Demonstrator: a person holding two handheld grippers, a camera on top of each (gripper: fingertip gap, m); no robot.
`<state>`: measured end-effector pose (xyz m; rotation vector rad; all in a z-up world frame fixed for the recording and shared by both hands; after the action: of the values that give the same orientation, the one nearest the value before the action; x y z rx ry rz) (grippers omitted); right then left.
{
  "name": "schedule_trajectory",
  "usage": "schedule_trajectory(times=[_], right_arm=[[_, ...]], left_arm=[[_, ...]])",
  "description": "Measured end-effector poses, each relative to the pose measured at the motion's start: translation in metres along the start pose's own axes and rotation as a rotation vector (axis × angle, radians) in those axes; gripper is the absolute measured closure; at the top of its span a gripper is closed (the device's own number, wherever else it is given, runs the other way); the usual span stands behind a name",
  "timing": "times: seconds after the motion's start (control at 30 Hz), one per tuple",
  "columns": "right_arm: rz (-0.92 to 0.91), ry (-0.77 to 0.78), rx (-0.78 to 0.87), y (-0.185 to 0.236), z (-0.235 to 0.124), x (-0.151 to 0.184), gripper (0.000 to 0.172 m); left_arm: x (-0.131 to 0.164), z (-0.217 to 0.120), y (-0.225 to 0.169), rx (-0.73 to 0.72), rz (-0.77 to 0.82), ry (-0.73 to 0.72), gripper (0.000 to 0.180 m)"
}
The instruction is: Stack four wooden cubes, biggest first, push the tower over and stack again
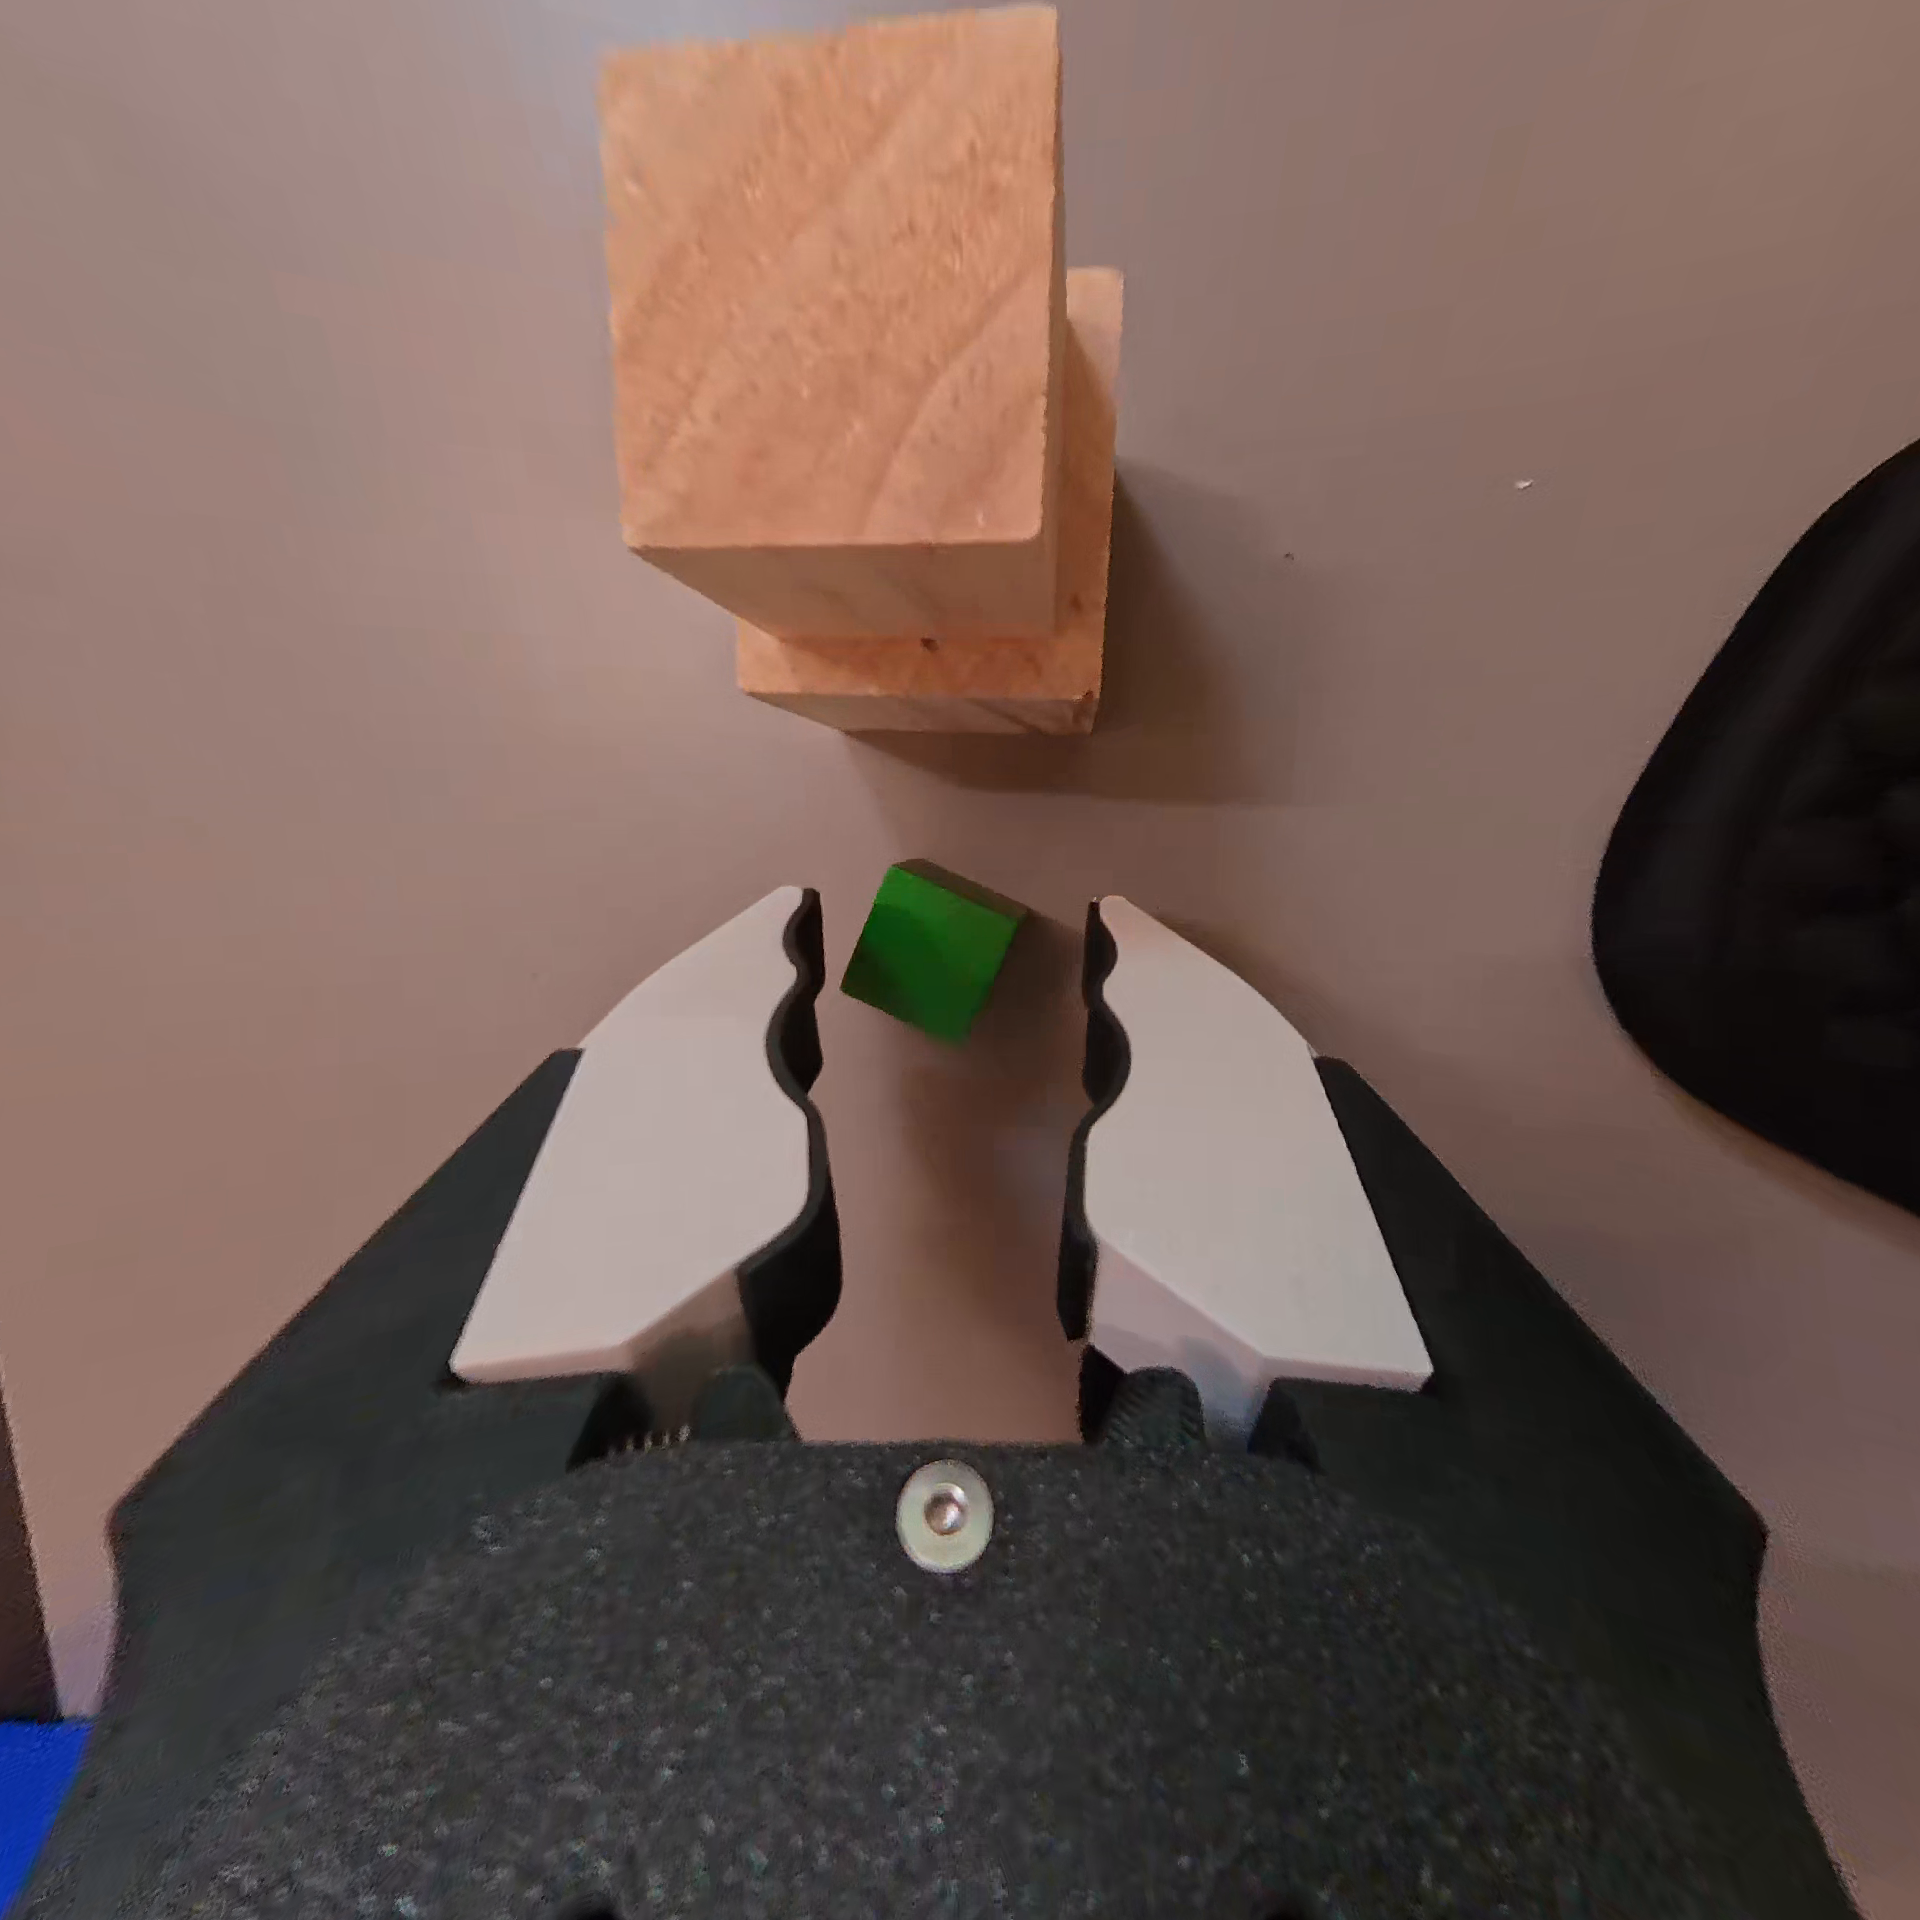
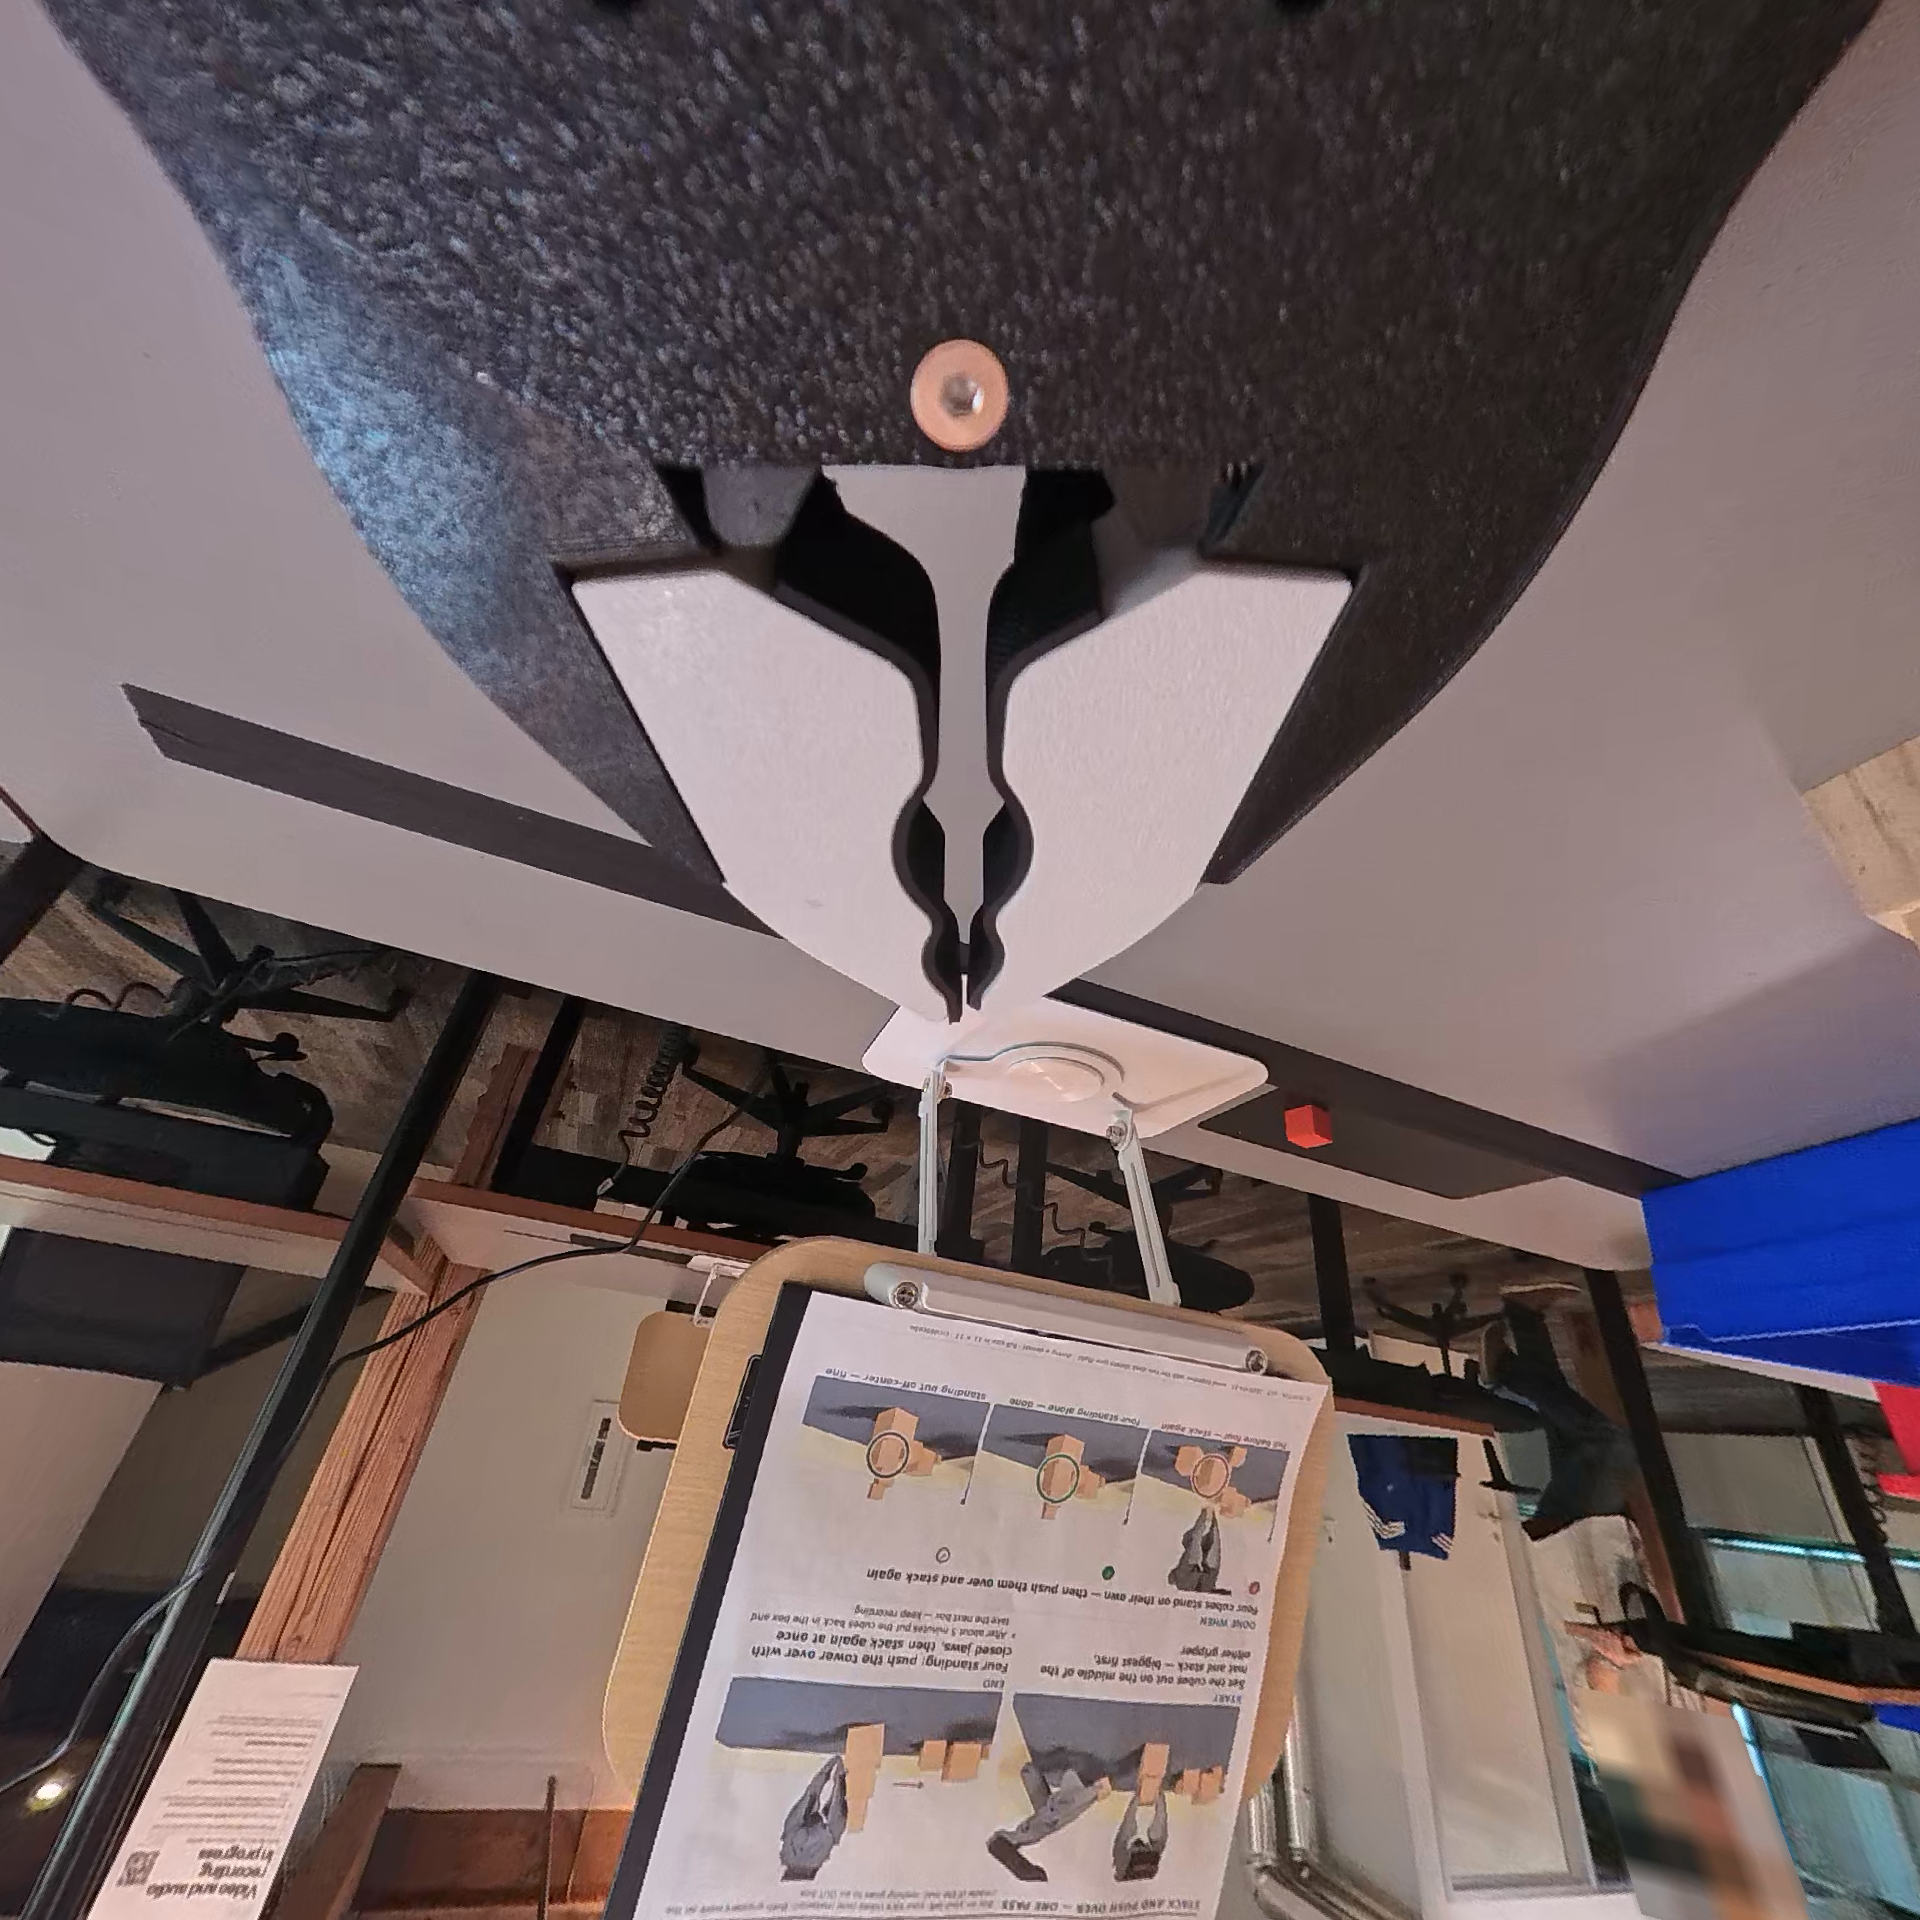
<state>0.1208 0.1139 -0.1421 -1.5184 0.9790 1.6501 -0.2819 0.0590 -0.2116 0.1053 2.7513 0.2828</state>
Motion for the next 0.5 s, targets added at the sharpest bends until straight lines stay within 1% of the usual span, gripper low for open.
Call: schedule_trajectory(times=[0.03, 0.1, 0.23, 0.37, 0.5], right_arm=[[0.0, 0.0, -0.001, 0.0, 0.0, 0.0, 0.171], [0.0, 0.004, -0.006, 0.0, 0.0, 0.0, 0.171], [-0.001, -0.003, -0.006, 0.0, 0.0, -0.001, 0.171], [0.002, -0.019, 0.009, -0.003, -0.002, -0.004, 0.171], [0.005, -0.039, 0.019, -0.005, -0.004, -0.009, 0.171]], left_arm=[[0.001, 0.001, 0.001, -0.008, 0.009, 0.013, 0.136], [0.004, 0.004, 0.003, -0.018, 0.021, 0.045, 0.15], [0.005, 0.001, 0.008, -0.051, 0.0, 0.074, 0.153], [-0.002, -0.023, 0.019, -0.111, -0.028, 0.015, 0.153], [-0.022, -0.058, 0.033, -0.146, -0.057, -0.059, 0.154]])
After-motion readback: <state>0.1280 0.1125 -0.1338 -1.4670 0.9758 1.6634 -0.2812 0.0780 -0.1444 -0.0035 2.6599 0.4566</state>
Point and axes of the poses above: each gripper's, where its closed fingertips meet, z out along the fingers, x out of its underside, y = z × x across the jaws, the point moved 7 cm from there along -z, back along the fingers, and after that the axes turned 11 degrees about z, right-handed, at the moved point
